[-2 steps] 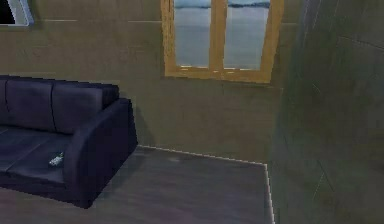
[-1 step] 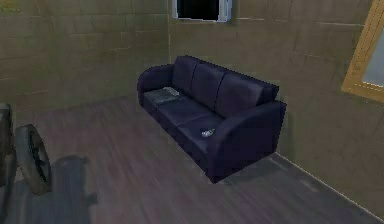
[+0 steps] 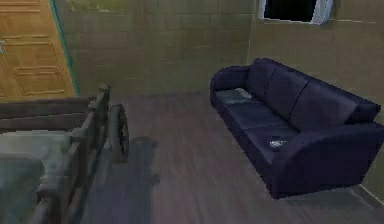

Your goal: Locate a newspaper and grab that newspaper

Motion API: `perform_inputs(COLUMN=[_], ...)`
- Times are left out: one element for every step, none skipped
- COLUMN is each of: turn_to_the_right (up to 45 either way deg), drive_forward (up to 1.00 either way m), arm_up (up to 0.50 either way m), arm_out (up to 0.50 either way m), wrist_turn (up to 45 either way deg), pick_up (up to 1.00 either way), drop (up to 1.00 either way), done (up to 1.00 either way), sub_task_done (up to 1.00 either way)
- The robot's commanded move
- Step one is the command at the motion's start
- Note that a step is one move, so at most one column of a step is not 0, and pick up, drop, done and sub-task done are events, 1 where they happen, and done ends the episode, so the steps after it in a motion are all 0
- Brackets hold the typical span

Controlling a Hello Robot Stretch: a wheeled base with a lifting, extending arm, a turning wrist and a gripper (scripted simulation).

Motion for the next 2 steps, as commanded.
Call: perform_inputs(turn_to_the_right=[0.0,0.0], drive_forward=[1.0,1.0], arm_up=[0.0,0.0], arm_out=[0.0,0.0], wrist_turn=[0.0,0.0], pick_up=[0.0,0.0], drop=[0.0,0.0], done=[0.0,0.0], sub_task_done=[0.0,0.0])
